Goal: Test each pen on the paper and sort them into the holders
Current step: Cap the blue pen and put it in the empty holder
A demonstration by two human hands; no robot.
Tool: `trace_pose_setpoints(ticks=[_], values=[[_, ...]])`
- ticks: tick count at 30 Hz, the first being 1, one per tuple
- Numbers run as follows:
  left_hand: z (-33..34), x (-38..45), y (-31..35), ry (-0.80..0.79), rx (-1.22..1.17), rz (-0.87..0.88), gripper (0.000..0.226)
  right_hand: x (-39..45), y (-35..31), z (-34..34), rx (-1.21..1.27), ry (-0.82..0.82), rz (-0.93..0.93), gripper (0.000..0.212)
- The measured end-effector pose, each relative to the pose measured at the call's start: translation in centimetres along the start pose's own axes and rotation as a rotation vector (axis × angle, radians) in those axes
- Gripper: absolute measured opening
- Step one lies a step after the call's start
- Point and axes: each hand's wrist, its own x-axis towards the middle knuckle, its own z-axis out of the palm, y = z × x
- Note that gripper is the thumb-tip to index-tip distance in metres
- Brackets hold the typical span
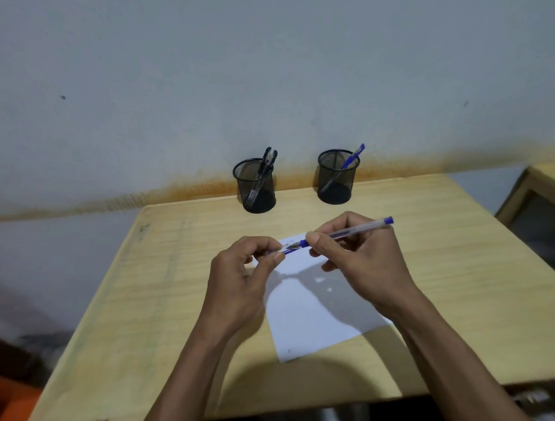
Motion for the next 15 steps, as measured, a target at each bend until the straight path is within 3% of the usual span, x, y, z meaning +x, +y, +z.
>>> trace_pose_setpoints(ticks=[8, 15], values=[[1.0, -0.2, 1.4, -0.105, -0.013, -0.045, 0.008, 0.0, 1.2, -0.7, 0.065, -0.004, 0.06, 0.009], [2.2, 0.3, 1.6, -0.046, 0.081, -0.027, 0.012, 0.7, 2.4, -0.4, 0.128, 0.018, 0.099, 0.014]])
